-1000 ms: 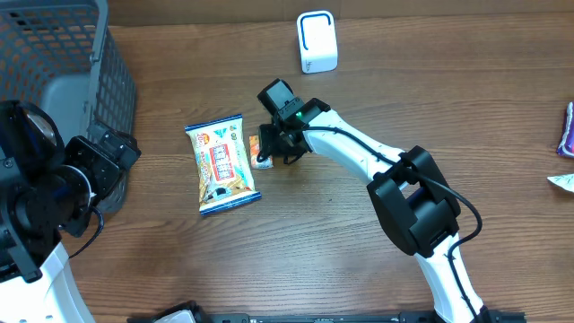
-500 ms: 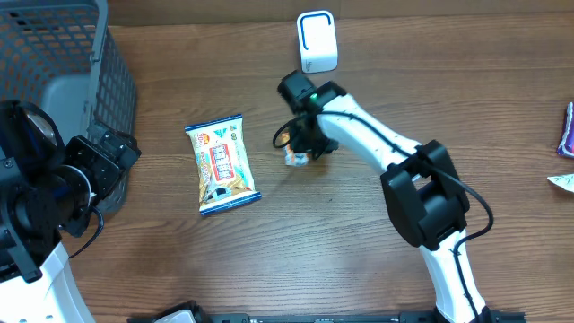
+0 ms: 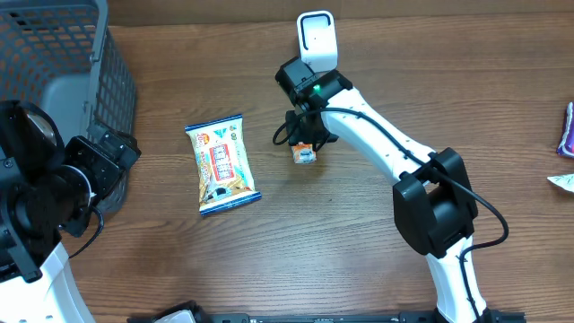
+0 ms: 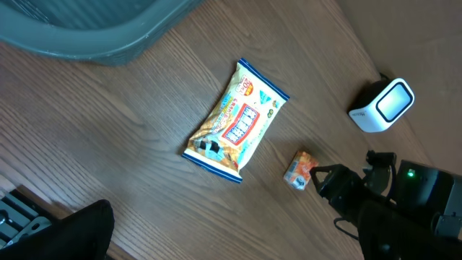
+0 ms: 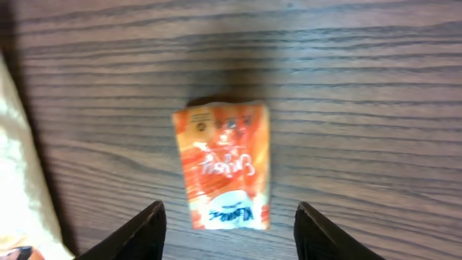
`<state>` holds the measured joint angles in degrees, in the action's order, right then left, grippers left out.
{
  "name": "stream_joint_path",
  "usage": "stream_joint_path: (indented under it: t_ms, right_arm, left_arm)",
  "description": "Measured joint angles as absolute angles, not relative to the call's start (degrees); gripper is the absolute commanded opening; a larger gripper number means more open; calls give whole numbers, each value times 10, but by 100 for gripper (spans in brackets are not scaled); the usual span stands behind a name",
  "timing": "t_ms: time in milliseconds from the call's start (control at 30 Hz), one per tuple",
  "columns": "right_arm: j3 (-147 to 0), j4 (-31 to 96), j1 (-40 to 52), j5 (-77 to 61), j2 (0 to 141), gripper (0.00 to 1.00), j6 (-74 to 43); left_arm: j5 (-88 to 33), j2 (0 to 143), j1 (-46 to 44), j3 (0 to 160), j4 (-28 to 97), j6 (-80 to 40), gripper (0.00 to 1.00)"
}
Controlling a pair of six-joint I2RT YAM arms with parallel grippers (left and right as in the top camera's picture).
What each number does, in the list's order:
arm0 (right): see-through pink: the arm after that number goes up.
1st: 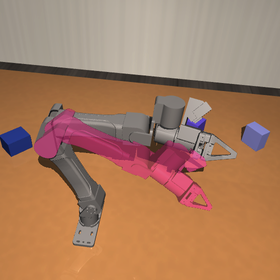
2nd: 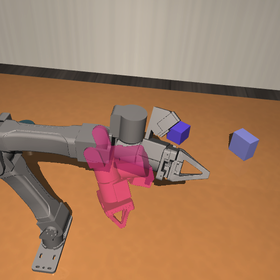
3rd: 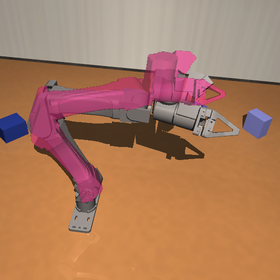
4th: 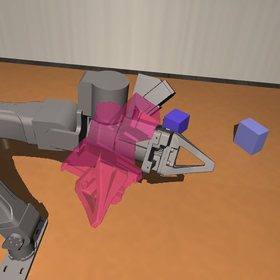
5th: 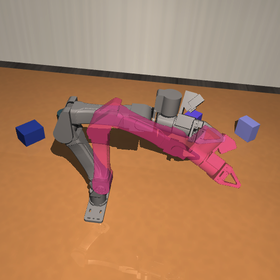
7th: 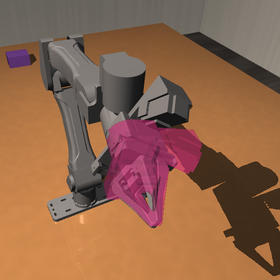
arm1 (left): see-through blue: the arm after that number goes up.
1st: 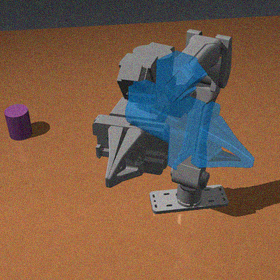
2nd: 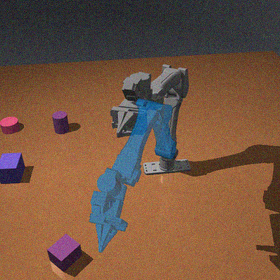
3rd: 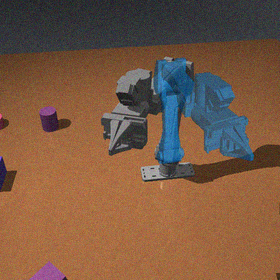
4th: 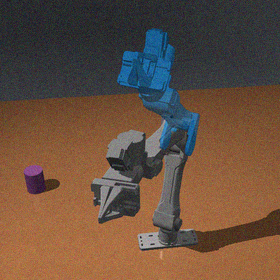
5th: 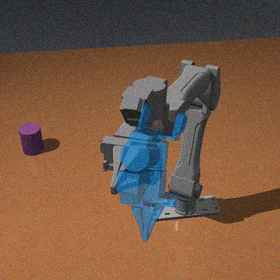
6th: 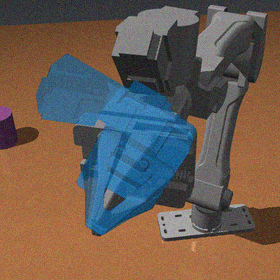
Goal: Scan the item barcode
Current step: 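Swing the right gripper left and grasp the small orange box, then lift the orange box and rotate it in the right gripper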
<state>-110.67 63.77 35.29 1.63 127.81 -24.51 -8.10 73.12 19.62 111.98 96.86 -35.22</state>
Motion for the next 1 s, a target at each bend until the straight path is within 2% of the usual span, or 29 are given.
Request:
stream_joint_path:
  t_ms: [300,433,533,867,1000]
  right_arm:
    - [-1107,630,343,10,1279,58,-242]
    - [-1105,619,318,-22,1279,48,-240]
    - [-1091,599,297,-51,1279,47,-240]
    - [-953,455,275,-209,1281,47,-230]
    - [-930,431,275,-243,1279,38,-232]
  left_arm:
    - [-81,731,196,1120,969,-352,100]
    - [-81,731,196,1120,969,-352,100]
    - [-81,731,196,1120,969,-352,100]
    - [-81,731,196,1120,969,-352,100]
    - [-81,731,196,1120,969,-352,100]
